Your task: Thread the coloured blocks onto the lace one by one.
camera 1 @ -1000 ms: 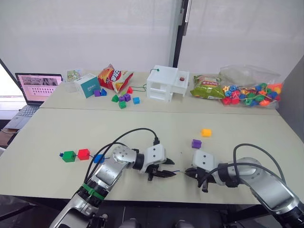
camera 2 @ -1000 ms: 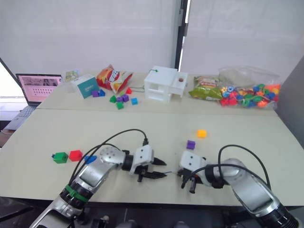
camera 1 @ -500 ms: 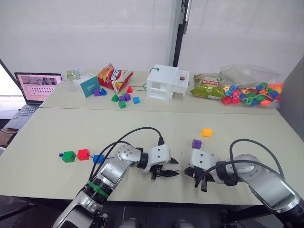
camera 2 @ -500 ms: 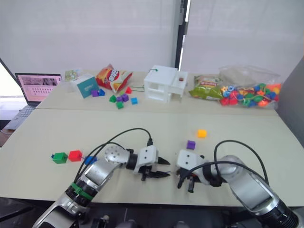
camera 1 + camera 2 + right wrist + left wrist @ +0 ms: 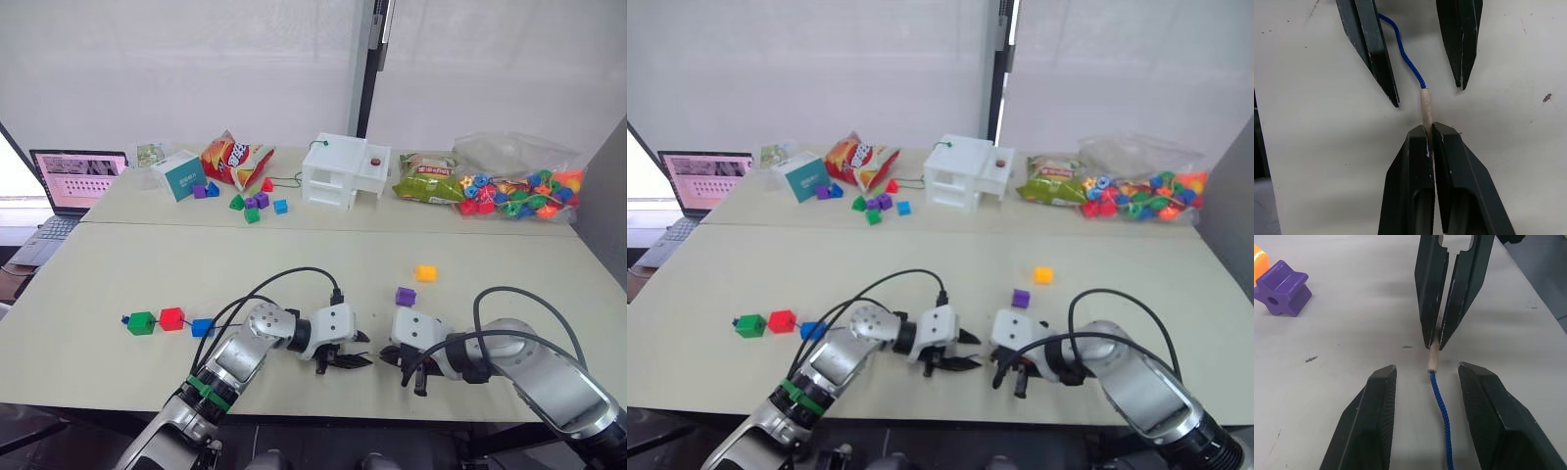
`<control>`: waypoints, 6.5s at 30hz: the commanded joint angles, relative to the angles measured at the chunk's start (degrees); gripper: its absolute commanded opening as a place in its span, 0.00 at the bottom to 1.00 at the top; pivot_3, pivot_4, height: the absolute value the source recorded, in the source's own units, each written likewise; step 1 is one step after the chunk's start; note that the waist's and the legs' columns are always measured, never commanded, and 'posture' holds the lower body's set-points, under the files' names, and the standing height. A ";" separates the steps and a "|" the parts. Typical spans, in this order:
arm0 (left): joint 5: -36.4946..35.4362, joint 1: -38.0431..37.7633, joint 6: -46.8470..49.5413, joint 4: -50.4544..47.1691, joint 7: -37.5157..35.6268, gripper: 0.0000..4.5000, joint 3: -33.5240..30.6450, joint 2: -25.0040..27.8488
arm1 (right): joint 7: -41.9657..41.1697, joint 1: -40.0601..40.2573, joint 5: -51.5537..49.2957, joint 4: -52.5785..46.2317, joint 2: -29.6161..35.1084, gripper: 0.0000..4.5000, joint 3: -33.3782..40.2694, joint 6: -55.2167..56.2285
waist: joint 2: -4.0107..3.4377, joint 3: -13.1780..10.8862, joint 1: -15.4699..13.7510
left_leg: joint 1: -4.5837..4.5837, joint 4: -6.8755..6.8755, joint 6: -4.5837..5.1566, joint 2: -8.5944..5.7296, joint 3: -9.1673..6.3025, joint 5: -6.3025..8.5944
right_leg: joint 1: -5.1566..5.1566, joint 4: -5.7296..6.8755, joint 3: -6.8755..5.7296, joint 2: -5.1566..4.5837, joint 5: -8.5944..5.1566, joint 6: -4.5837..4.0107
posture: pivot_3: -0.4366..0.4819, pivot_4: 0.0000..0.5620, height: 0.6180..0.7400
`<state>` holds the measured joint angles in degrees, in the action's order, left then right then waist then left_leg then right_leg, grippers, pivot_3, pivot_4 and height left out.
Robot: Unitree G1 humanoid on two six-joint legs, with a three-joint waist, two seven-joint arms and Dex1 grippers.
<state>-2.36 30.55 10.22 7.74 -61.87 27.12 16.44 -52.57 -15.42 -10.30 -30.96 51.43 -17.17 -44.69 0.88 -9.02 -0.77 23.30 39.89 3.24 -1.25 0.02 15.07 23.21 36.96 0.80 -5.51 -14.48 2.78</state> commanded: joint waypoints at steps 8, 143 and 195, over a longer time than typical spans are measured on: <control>-0.93 -0.22 -0.06 -1.03 -0.12 0.06 -0.69 -0.50 | -0.34 -0.30 -0.55 -2.11 0.58 0.00 1.04 -0.73 | 0.00 0.00 0.00 | 0.00 0.00 0.00 0.00 0.00 0.00 | 0.00 0.00 0.00 0.00 0.00 0.00 | 0.48 0.27 1.00; -8.00 -4.00 11.87 -12.56 0.29 0.00 -8.61 11.56 | 54.99 14.94 9.93 0.09 -50.97 0.26 12.61 10.12 | -0.09 0.02 1.27 | -0.03 -0.25 -0.17 -0.01 0.00 -0.09 | 0.22 0.15 0.09 0.08 0.00 -0.02 | 0.48 0.27 1.00; -12.83 -7.34 25.72 -27.85 0.51 0.00 -8.87 19.43 | -15.79 -8.12 0.73 30.27 -7.68 0.94 -0.47 36.24 | 0.04 -0.01 0.90 | -0.33 -0.60 -0.28 0.10 0.03 -0.21 | -0.03 0.04 0.05 0.13 -0.18 -0.24 | 0.48 0.27 1.00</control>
<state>-14.41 22.58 35.63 -18.26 -61.72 18.36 36.06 -67.55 -22.35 -10.20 -1.72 43.99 -18.01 -11.00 0.92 -9.03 0.12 22.96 39.29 2.96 -1.15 0.05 14.86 23.18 37.00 0.85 -5.37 -14.65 2.55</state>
